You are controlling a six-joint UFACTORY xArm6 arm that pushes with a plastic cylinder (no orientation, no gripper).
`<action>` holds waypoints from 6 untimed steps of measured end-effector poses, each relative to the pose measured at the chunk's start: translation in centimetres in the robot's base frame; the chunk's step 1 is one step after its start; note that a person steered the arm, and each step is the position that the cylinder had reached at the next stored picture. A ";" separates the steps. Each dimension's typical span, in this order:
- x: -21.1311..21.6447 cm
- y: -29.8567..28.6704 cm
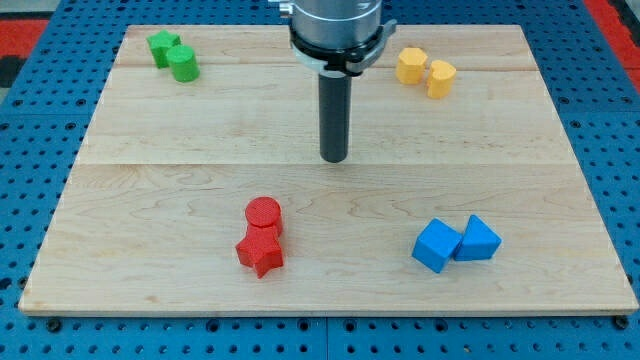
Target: Move your arm to the right
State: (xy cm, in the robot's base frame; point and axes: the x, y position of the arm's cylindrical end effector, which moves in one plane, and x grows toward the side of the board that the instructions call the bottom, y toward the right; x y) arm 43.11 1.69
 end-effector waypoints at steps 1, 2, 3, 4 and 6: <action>-0.3 0.3; -0.7 0.5; -1.0 2.4; -2.0 5.2; -2.1 8.3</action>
